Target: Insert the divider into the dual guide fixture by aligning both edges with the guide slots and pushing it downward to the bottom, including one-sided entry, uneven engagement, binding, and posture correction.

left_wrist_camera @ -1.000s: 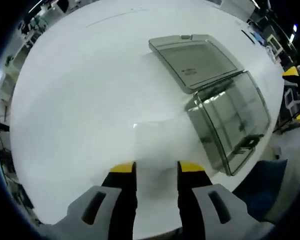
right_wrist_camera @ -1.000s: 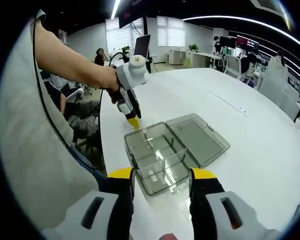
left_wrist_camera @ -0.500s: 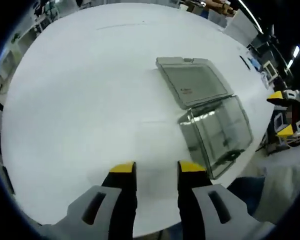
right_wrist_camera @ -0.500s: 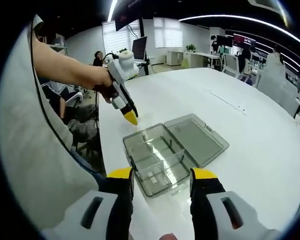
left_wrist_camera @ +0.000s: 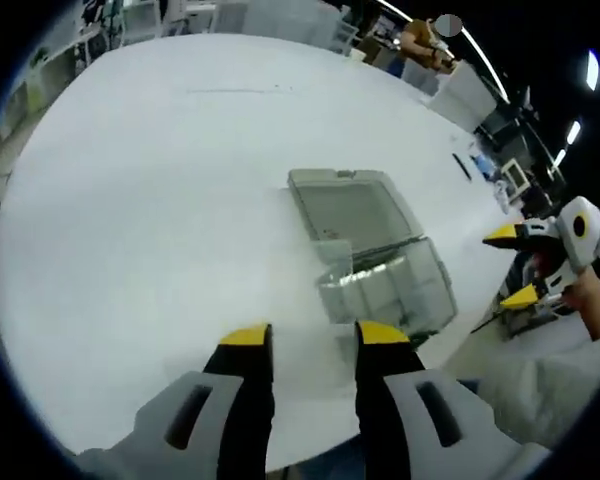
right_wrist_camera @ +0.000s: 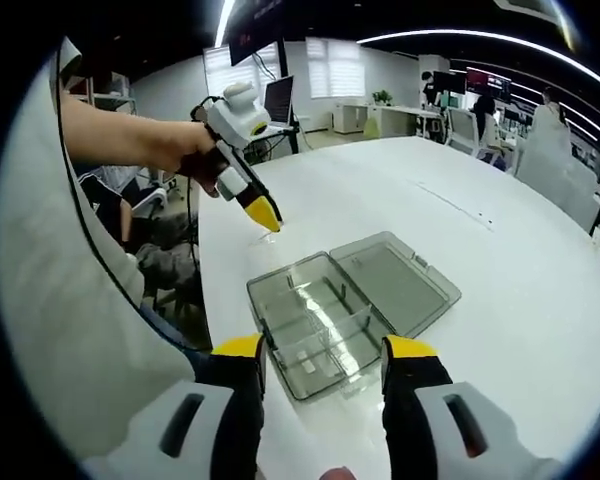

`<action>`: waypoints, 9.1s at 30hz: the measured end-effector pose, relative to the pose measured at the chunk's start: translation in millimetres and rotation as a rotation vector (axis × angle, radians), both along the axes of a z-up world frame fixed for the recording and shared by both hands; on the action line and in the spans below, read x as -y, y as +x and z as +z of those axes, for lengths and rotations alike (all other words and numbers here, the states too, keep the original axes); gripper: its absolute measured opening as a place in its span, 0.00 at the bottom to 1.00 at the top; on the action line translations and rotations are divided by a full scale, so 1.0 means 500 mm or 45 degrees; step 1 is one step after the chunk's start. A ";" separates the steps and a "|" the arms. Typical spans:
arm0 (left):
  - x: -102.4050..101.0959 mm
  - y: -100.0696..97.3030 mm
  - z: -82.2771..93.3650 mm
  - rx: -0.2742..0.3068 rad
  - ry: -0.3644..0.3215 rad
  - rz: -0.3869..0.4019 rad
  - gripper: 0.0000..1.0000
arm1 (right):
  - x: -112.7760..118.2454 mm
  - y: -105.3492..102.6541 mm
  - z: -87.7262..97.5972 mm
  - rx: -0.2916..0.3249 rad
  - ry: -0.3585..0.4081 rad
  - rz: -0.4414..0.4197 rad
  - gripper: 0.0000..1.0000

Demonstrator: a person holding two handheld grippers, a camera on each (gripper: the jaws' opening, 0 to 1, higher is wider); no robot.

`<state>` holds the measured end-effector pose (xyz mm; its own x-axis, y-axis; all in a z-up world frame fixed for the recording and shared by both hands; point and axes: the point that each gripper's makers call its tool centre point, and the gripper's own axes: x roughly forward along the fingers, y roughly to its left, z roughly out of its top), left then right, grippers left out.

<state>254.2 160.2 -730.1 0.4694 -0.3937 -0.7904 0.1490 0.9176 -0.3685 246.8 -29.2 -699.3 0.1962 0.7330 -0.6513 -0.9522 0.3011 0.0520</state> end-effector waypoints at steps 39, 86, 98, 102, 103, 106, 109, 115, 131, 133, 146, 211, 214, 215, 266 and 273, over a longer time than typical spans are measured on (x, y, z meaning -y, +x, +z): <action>0.123 -0.016 0.102 0.091 -0.402 -0.123 0.27 | -0.038 -0.008 0.062 -0.101 0.195 -0.007 0.45; 0.232 -0.026 0.134 0.033 -0.665 -0.261 0.27 | -0.055 -0.007 0.124 -0.280 0.427 -0.038 0.45; 0.247 -0.031 0.136 0.026 -0.742 -0.278 0.27 | -0.060 -0.003 0.149 -0.372 0.549 -0.057 0.46; 0.253 -0.032 0.143 0.030 -0.783 -0.278 0.27 | -0.068 -0.009 0.169 -0.473 0.669 -0.056 0.46; 0.254 -0.032 0.144 0.028 -0.792 -0.276 0.27 | -0.066 -0.007 0.169 -0.482 0.677 -0.063 0.46; 0.258 -0.033 0.150 0.033 -0.811 -0.282 0.27 | -0.065 -0.008 0.171 -0.496 0.686 -0.061 0.46; 0.263 -0.034 0.155 0.038 -0.828 -0.290 0.27 | -0.066 -0.006 0.175 -0.503 0.710 -0.066 0.46; 0.276 -0.035 0.164 0.038 -0.868 -0.305 0.27 | -0.069 -0.004 0.176 -0.532 0.732 -0.075 0.46; 0.296 -0.032 0.190 0.064 -0.949 -0.352 0.27 | -0.070 0.014 0.187 -0.648 0.831 -0.127 0.50; 0.300 -0.031 0.198 0.072 -0.974 -0.362 0.27 | -0.068 0.014 0.188 -0.670 0.841 -0.127 0.49; 0.323 -0.032 0.229 0.084 -1.059 -0.456 0.27 | -0.070 0.024 0.201 -0.731 0.903 -0.159 0.54; 0.344 -0.040 0.247 0.120 -1.098 -0.531 0.29 | -0.067 0.018 0.220 -0.914 1.009 -0.154 0.31; 0.343 -0.042 0.246 0.123 -1.080 -0.545 0.29 | -0.068 0.016 0.219 -0.908 0.997 -0.146 0.31; 0.343 -0.042 0.246 0.121 -1.081 -0.545 0.29 | -0.069 0.016 0.219 -0.910 0.997 -0.145 0.31; 0.359 -0.032 0.182 0.329 -0.375 -0.599 0.68 | -0.060 0.038 0.143 -0.755 0.685 -0.368 0.30; 0.356 -0.037 0.159 0.290 -0.289 -0.578 0.67 | -0.060 0.039 0.131 -0.730 0.586 -0.410 0.30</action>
<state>235.9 -17.7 -650.7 0.3624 -0.7449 -0.5601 0.6099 0.6440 -0.4619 266.1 1.0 -633.6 0.1704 0.9169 -0.3609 -0.6093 0.3859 0.6926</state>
